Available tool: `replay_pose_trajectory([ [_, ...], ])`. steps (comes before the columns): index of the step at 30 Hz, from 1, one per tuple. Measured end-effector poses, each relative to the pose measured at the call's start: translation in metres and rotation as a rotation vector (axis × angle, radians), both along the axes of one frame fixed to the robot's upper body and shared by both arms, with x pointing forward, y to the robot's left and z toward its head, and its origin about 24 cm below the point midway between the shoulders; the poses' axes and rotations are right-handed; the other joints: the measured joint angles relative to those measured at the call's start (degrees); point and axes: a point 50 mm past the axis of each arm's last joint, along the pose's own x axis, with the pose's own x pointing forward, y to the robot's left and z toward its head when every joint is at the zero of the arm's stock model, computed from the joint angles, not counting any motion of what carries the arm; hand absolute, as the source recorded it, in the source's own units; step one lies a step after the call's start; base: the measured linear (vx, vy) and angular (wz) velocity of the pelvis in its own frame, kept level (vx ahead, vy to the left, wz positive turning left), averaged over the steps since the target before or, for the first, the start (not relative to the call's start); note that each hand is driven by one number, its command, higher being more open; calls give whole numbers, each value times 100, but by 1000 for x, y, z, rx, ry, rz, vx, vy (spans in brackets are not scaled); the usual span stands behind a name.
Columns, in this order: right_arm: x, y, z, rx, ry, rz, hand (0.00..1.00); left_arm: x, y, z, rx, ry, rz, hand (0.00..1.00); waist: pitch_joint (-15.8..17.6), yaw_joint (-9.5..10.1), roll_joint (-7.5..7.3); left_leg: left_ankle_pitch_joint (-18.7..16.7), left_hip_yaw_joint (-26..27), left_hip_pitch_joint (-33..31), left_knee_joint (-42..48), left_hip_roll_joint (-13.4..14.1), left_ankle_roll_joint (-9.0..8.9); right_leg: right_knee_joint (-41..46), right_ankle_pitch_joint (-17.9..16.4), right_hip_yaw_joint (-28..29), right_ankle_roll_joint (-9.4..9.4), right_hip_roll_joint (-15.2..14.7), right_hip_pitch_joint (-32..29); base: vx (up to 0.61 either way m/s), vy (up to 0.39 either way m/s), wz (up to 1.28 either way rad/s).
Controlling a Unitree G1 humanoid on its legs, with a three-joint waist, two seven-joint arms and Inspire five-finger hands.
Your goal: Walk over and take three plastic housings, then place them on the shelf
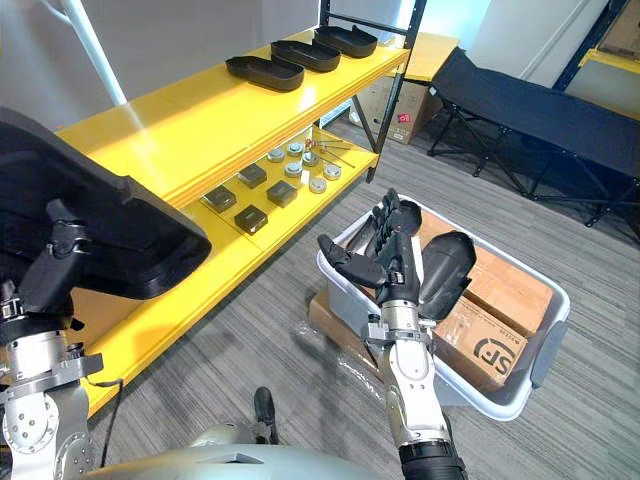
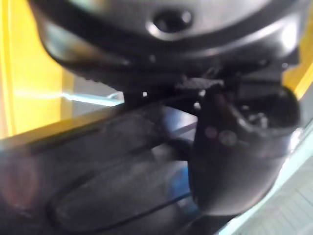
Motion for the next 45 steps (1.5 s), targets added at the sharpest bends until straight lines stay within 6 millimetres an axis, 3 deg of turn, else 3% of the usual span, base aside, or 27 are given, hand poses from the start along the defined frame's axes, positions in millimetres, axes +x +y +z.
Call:
replay_pose_trajectory([
  [1, 0, 0, 0, 7, 1, -15, 100, 2, -5, 0, 5, -3, -55, 0, 61, -67, 68, 119, -154, -49, -5, -66, 216, 202, -137, 277, -151, 7, -106, 16, 99, 36],
  [4, -6, -3, -3, 15, 13, -46, 100, 12, -18, 4, 26, -29, -169, 0, 110, -355, 77, 140, -674, -186, -22, -281, 235, 221, -371, 1003, -434, 178, -187, 16, 66, 78],
  [6, -8, -4, -3, 10, 13, -40, 100, 22, -27, 11, 65, -64, -260, 0, 228, -387, 42, 144, -948, -203, -24, -440, 229, 229, -479, 1487, -369, 226, -124, 12, 22, 84],
  [11, -11, 0, 6, -38, -26, 3, 100, 31, -36, 2, 55, -33, -322, 0, 322, -313, 205, 144, -1328, -269, -20, -472, 213, -58, -476, 1278, -365, 491, 135, -33, -55, 58],
  [13, -11, -2, 9, -57, -37, 3, 100, 33, -41, -4, 45, -6, -352, 0, 373, -348, 234, -133, -1361, -308, 2, -510, -161, -123, -491, 1157, -431, 559, 164, -75, -50, 77],
  [14, -12, -1, 8, -42, -34, 0, 100, 34, -43, -9, 42, 16, -365, 0, 463, -337, -44, -416, -1013, -404, 394, -574, 138, -170, -477, 1145, -401, 295, 161, -18, -35, 37],
  [15, -13, 0, 7, -37, -30, 4, 100, 34, -42, -13, 45, 36, -370, 0, 471, -239, -21, -252, -929, -459, 1282, -384, 622, -102, -463, 1139, -346, 234, 190, 14, -26, 15],
  [16, -14, 0, 7, -32, -29, 8, 100, 33, -42, -15, 44, 43, -371, 0, 434, -235, 74, -504, -1054, -308, 1261, -254, 489, -68, -462, 1160, -291, 300, 203, 55, -64, 0],
  [17, -14, 1, 6, -27, -28, 7, 100, 32, -42, -15, 39, 43, -370, 0, 431, -295, 54, -358, -1134, -179, 965, -386, 517, 43, -461, 1160, -144, 187, 170, 0, 0, 0],
  [21, -13, -3, 6, -25, -24, -18, 100, 28, -44, -18, 26, 53, -370, 0, 448, -282, 59, -327, -943, -103, 714, -524, 616, 301, -540, 1236, -19, -50, 18, 7, 27, -10],
  [23, -14, -5, 1, -14, -6, -54, 100, 27, -44, -19, 32, 57, -378, 0, 496, -210, -13, -711, -722, -94, 1045, -628, 616, 423, -696, 1300, -243, -277, 102, 69, 64, -13],
  [24, -15, -5, -2, 3, 3, -75, 100, 27, -44, -18, 41, 53, -385, 0, 540, -261, -184, -1013, -459, -65, 1415, -652, 713, 473, -752, 1210, -339, -450, 175, 119, 64, 4],
  [25, -16, -7, -3, 7, 5, -90, 100, 27, -44, -17, 44, 48, -389, 0, 546, -290, -174, -1311, -372, -85, 1910, -587, 730, 675, -887, 1180, -579, -539, 197, 175, 52, 16],
  [26, -19, -10, -3, 0, 7, -108, 100, 27, -44, -18, 37, 45, -388, 0, 574, -331, -50, -1697, -471, -2, 2108, -598, 923, 2310, -664, 1348, -1120, -838, -304, 169, 109, 17],
  [27, -21, -11, -5, 2, 15, -114, 100, 27, -44, -18, 38, 46, -389, 0, 560, -381, -28, -1701, -529, 97, 2004, -638, 929, 2954, -363, 1511, -1386, -975, -651, 181, 142, 25],
  [28, -22, -11, -7, 8, 24, -126, 100, 27, -43, -16, 52, 40, -392, 0, 534, -465, 55, -1694, -608, 253, 1833, -661, 930, 3656, -194, 1843, -1352, -1037, -1099, 254, 204, 27],
  [30, -25, -9, -10, 20, 35, -122, 100, 27, -38, -14, 66, 39, -367, 0, 549, -512, 39, -1618, -701, 603, 1431, -652, 814, 3908, -461, 2240, -872, -696, -1778, 294, 132, 9],
  [32, -24, -7, -8, 28, 21, -116, 100, 28, -34, -13, 61, 42, -339, 0, 552, -535, 57, -1544, -795, 862, 1246, -642, 903, 3226, -612, 2290, -657, -281, -2012, 261, 67, 8],
  [34, -23, -7, -4, 29, 5, -119, 100, 32, -32, -9, 78, 25, -340, 0, 571, -577, 99, -1542, -943, 1036, 1116, -603, 907, 2421, -530, 2533, -530, 207, -2310, 283, 31, 33],
  [36, -23, -10, 1, 1, -17, -128, 100, 40, -33, -3, 79, -2, -334, 0, 594, -656, 146, -1543, -1256, 1325, 931, -630, 906, 1446, -218, 3068, -78, 581, -2662, 345, 9, 66],
  [37, -24, -10, 3, -11, -23, -128, 100, 41, -33, -3, 76, -5, -329, 0, 596, -693, 146, -1545, -1319, 1395, 924, -656, 902, 1268, -142, 3177, 44, 609, -2691, 309, -2, 102],
  [38, -25, -12, 7, -20, -41, -122, 100, 43, -32, -3, 67, 1, -313, 0, 602, -811, 143, -1594, -1541, 1634, 937, -718, 824, 1074, 109, 3235, 6, 611, -2668, 259, -6, 88],
  [40, -25, -15, 13, -28, -66, -127, 100, 43, -32, -4, 59, 2, -306, 0, 589, -796, 147, -1672, -1732, 1834, 981, -713, 695, 1167, 317, 3198, -213, 662, -2608, 346, -29, 90],
  [42, -24, -20, 20, -46, -97, -131, 100, 42, -32, -4, 49, 1, -299, 0, 455, -778, 104, -1810, -1820, 1918, 981, -697, 537, 1001, 667, 3009, -239, 773, -2514, 403, -68, 91],
  [43, -21, -22, 25, -73, -116, -118, 100, 42, -31, -5, 38, 11, -286, 0, 384, -765, 48, -1962, -1754, 1934, 994, -691, 460, 879, 851, 2876, -360, 872, -2431, 404, -107, 84],
  [44, -16, -26, 30, -109, -135, -101, 100, 43, -32, -11, 3, 38, -271, 0, 396, -749, 162, -2075, -1717, 1931, 1137, -591, 426, 784, 999, 2844, -533, 1001, -2315, 360, -95, 68],
  [45, -12, -26, 32, -119, -142, -93, 100, 42, -32, -16, -14, 57, -262, 0, 404, -730, 204, -2097, -1662, 1883, 1309, -537, 388, 689, 1009, 2799, -536, 1043, -2207, 344, -79, 44],
])
